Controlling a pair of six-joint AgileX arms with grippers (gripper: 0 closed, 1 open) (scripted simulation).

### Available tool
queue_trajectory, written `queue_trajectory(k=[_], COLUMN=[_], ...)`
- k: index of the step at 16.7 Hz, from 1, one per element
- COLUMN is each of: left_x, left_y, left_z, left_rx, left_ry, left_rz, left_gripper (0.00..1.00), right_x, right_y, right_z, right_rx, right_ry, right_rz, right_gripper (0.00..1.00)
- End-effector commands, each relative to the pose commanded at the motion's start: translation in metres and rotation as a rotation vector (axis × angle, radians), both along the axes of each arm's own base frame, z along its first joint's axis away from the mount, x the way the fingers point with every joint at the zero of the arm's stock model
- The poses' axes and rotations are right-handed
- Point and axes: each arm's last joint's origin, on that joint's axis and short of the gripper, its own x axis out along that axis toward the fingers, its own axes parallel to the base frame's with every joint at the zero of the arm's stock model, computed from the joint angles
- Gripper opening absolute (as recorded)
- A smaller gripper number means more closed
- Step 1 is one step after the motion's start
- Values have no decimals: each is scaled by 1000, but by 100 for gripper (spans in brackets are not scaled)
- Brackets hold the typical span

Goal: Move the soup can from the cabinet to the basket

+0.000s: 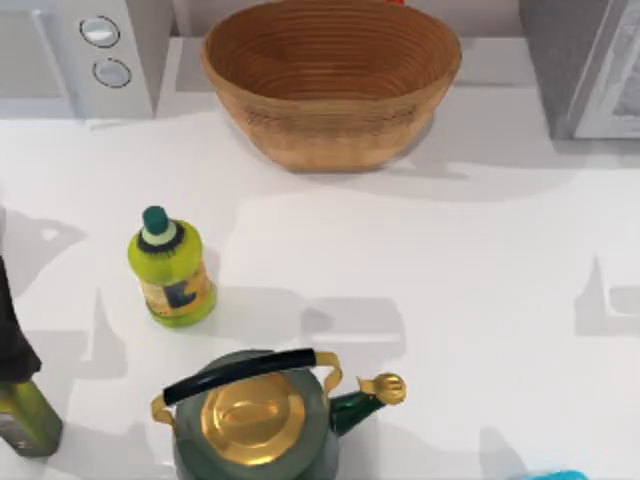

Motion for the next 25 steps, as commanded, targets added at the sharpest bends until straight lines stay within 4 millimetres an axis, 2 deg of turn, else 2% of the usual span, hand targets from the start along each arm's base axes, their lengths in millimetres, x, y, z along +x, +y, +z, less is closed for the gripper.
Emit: queue_trajectory(k=[8, 10, 12, 15, 19, 25], left_x=[0, 0, 0, 0, 0, 0], left_y=[0, 0, 0, 0, 0, 0], left_z=[0, 0, 0, 0, 0, 0], left_rx=[0, 0, 0, 0, 0, 0], left_ry=[0, 0, 0, 0, 0, 0], left_rz=[0, 0, 0, 0, 0, 0], left_gripper=[100, 100, 100, 100, 100, 100], right_x=[45, 61, 78, 107, 137, 142], right_y=[14, 19, 24, 33, 43, 43], right_z=[171, 206, 233, 257, 266, 265], right_rx=[6, 10, 13, 12, 6, 4], right_ry=[-85, -108, -118, -105, -64, -56], right_rz=[0, 0, 0, 1, 1, -2], right_gripper=[100, 100, 100, 100, 100, 100])
